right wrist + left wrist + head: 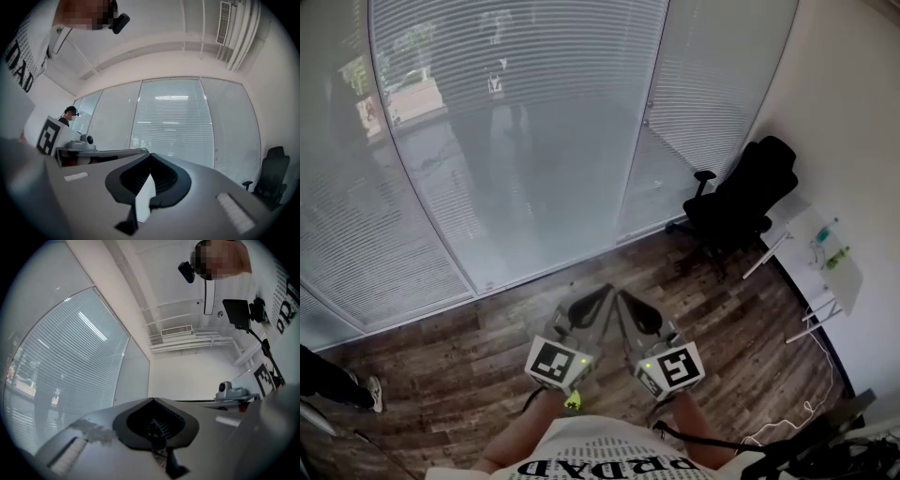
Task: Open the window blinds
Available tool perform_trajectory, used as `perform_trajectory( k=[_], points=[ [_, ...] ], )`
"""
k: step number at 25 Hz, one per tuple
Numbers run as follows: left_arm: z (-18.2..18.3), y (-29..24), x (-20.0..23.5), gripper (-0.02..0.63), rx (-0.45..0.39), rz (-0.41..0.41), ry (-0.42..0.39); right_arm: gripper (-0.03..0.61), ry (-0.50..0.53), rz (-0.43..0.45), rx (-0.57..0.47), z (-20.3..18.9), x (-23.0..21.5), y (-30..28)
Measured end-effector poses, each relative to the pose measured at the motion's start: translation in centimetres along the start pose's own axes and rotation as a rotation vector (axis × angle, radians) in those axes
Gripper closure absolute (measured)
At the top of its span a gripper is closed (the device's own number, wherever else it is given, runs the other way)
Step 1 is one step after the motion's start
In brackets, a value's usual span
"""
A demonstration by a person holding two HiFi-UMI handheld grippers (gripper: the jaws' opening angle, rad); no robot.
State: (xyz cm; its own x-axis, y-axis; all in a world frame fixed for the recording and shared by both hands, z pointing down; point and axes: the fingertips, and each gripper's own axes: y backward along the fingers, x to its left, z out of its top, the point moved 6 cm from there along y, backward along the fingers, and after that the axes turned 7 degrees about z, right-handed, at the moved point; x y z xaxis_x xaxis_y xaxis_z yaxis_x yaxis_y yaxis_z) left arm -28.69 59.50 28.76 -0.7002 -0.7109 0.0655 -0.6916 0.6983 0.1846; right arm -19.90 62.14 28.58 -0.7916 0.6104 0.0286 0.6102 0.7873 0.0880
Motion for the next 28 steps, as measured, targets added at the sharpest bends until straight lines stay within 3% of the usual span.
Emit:
perform_trajectory(
  k=[8, 15, 21, 28],
  points=[
    [-1.7, 0.3, 5.6, 0.623, 0.025, -0.056, -0.004, 0.571, 0.002, -0.041, 0.003, -1.8, 1.0, -5.0],
    [-1.2, -2.9, 7.1, 0.622, 0.014, -0.042, 0.053, 0.571, 0.002, -0.055, 0.017, -1.9, -1.7, -7.0],
    [-2.5, -3.5, 9.3, 0.623, 0.049, -0.030, 0.012, 0.571, -0.007, -0.037, 0.022, -2.8, -2.5, -9.1],
    [-3.4, -7.4, 10.4, 0.623, 0.054, -0.002, 0.015, 0.571, 0.002, -0.012, 0.021, -3.6, -6.5, -10.8]
  ],
)
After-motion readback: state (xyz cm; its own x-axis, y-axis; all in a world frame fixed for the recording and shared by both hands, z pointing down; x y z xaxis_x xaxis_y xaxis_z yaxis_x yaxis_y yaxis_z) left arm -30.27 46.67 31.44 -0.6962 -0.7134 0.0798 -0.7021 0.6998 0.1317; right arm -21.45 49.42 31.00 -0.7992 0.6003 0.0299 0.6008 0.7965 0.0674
